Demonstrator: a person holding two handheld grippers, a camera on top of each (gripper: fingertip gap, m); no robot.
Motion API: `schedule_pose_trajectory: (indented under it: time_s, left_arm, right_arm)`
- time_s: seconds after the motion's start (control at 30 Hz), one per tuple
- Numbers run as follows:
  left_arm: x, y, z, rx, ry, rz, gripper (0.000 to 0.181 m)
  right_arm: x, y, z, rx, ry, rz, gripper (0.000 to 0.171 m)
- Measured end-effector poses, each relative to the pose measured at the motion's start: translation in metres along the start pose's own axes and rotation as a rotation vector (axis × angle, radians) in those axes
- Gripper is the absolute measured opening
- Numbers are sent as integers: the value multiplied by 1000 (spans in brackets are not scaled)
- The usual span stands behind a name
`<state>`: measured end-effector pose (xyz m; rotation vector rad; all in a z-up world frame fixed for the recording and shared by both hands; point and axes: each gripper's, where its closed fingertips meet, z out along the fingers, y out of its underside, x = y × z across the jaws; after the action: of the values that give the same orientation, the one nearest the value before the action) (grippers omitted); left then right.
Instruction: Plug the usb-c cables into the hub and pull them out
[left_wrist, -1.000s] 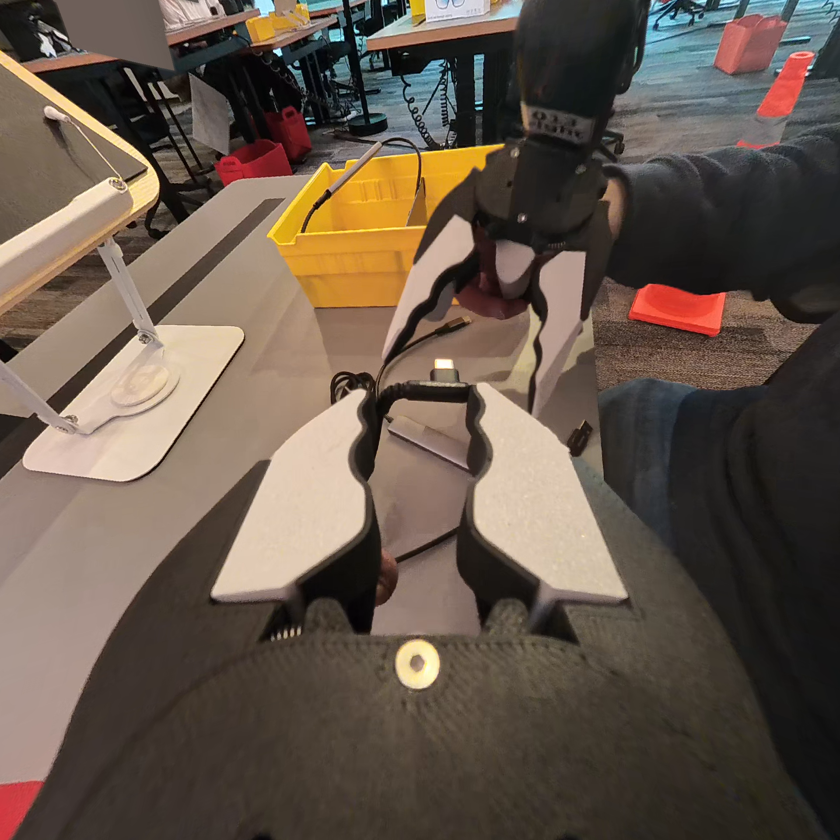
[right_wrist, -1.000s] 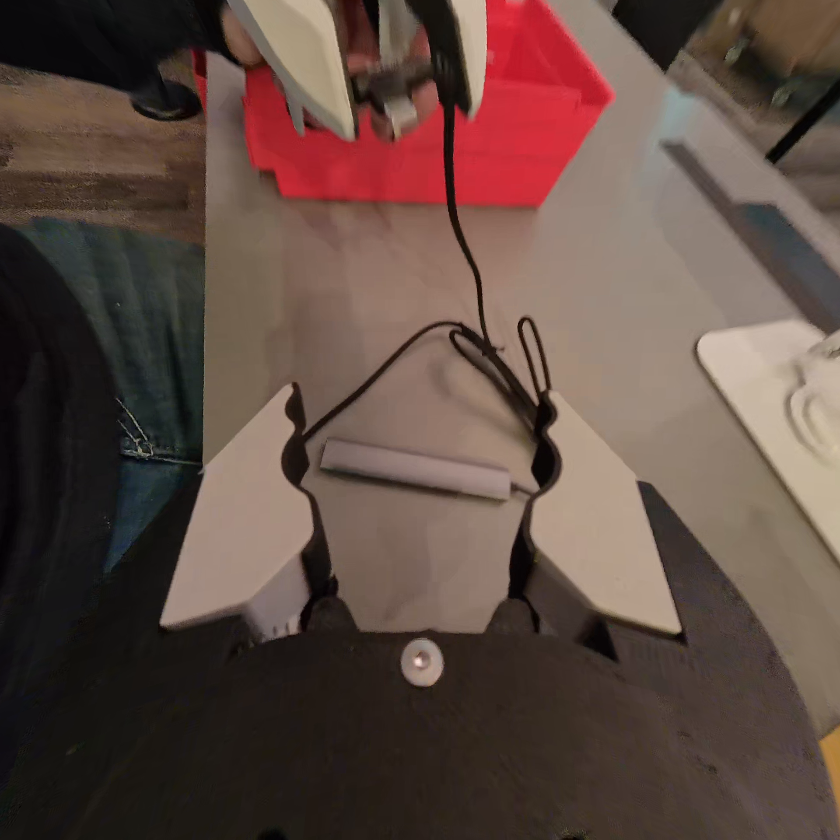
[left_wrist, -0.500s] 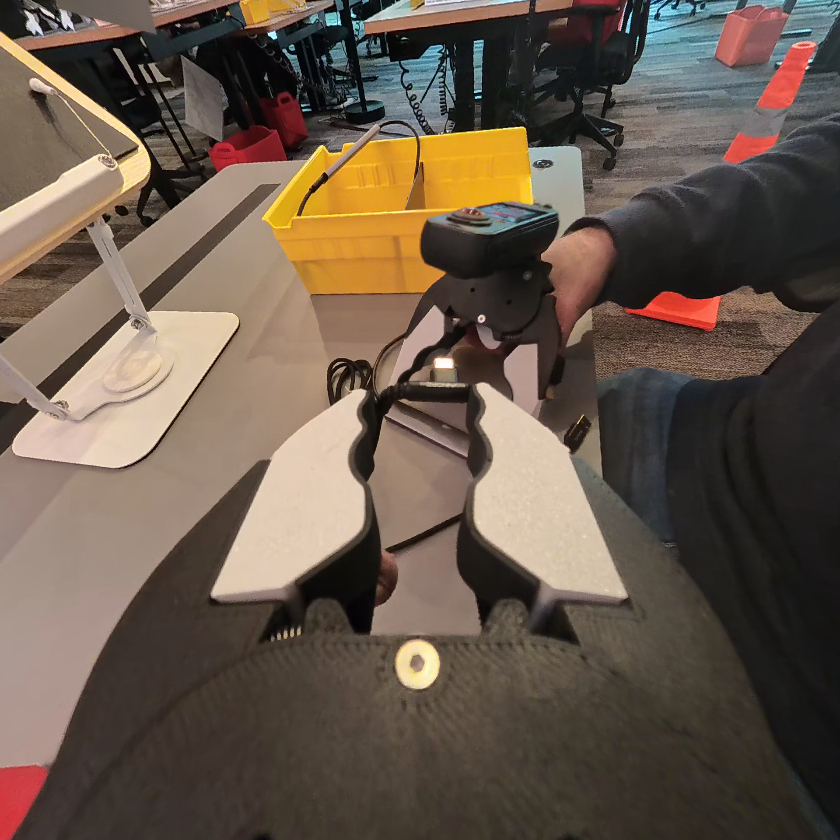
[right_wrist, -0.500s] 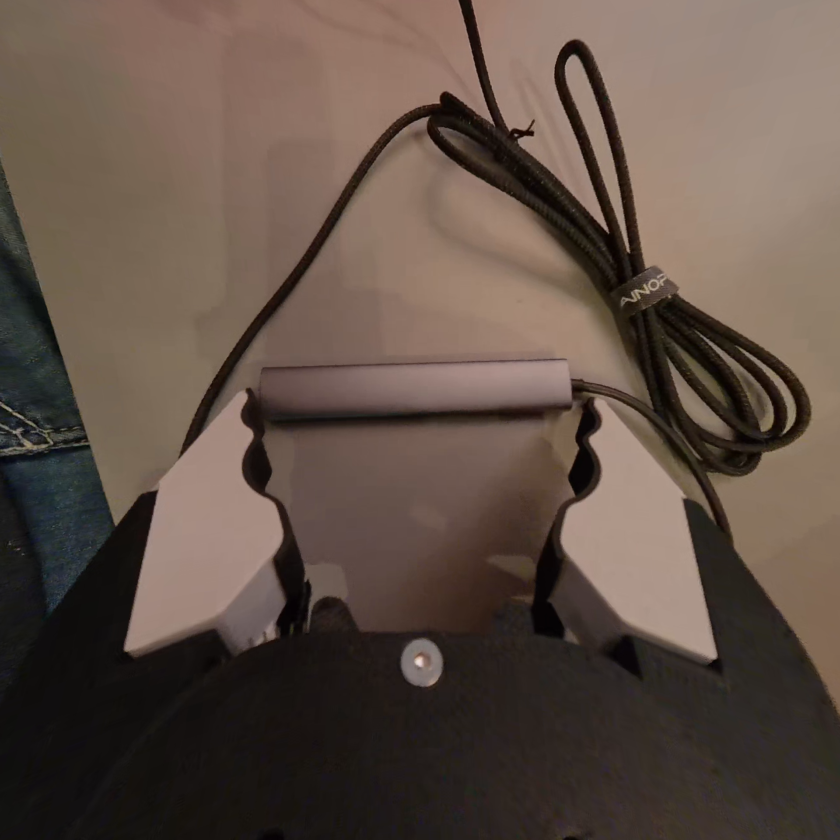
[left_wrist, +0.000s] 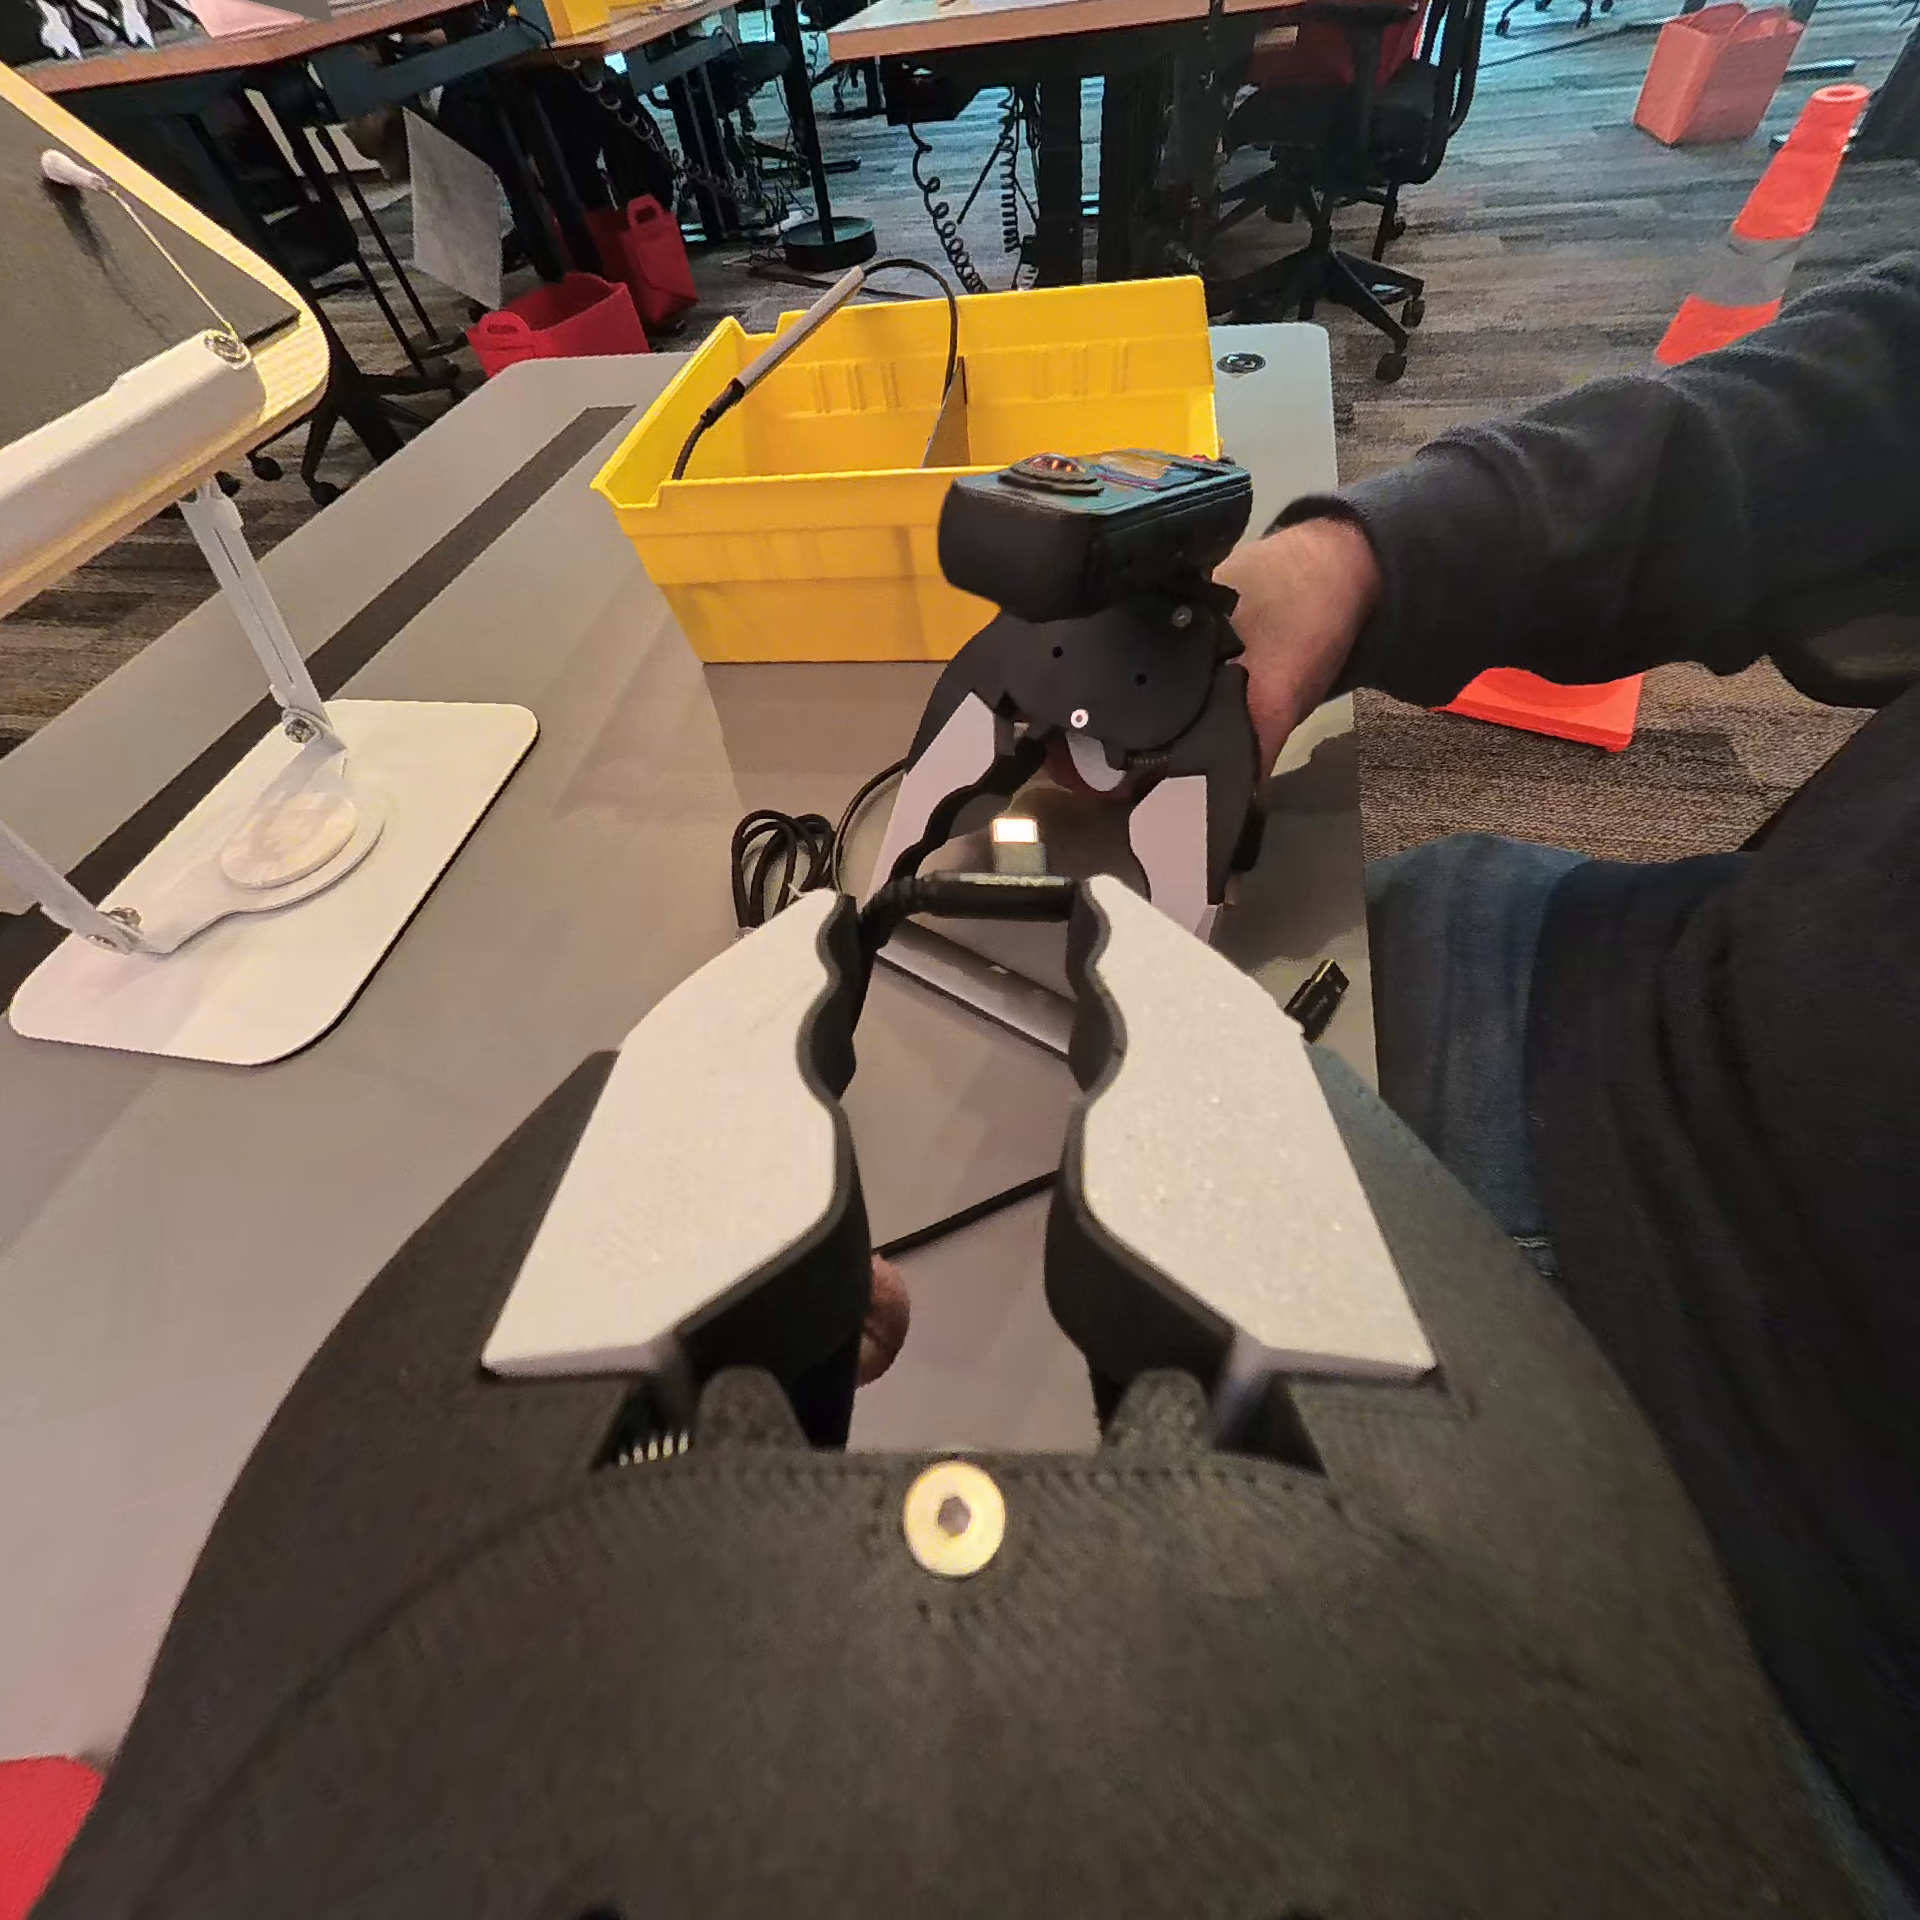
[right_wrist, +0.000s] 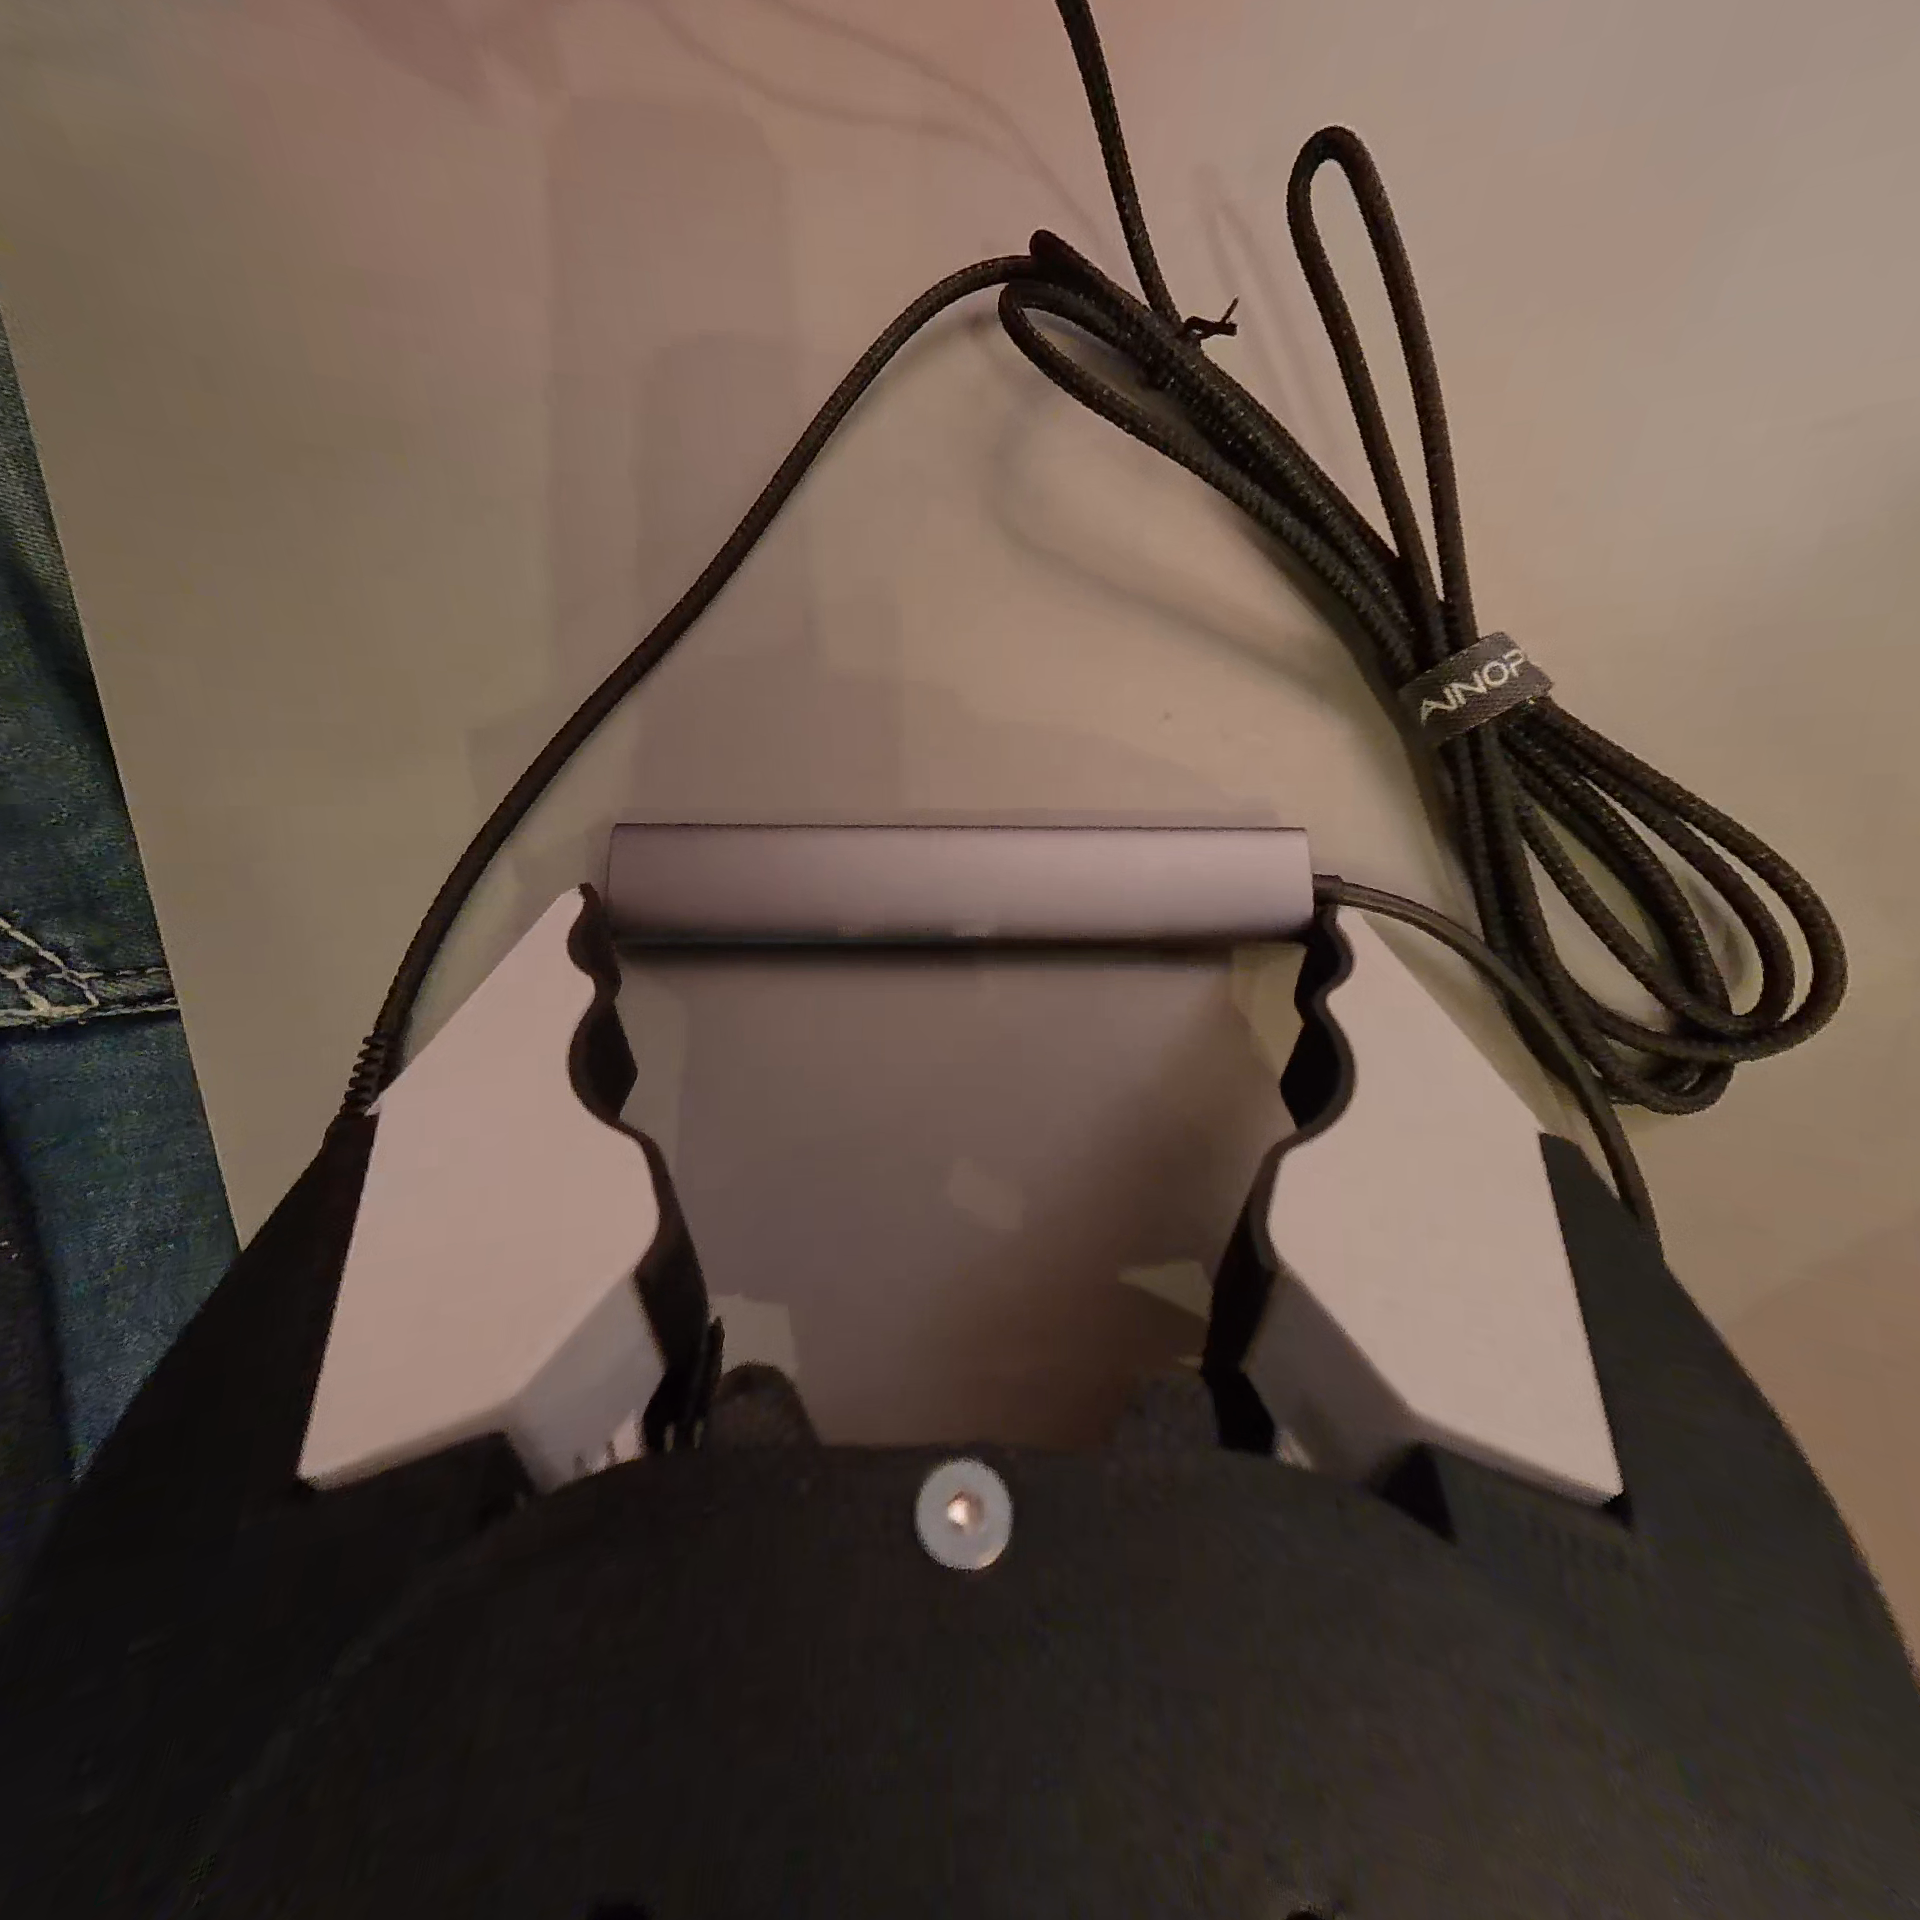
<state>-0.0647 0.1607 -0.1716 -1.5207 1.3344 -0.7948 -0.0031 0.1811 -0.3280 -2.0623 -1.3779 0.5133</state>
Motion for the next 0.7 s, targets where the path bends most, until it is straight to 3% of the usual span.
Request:
schedule_pose_trajectory:
  time_s: [0.23,0.7]
  left_arm:
    - [1,1,2,-2,4,-2,38]
    - [7,5,7,-27,46,-8,38]
  right_arm:
    - [1,-9,-7,67,-10,-12,127]
    - [-10,-88,-72,372,-183,-130,126]
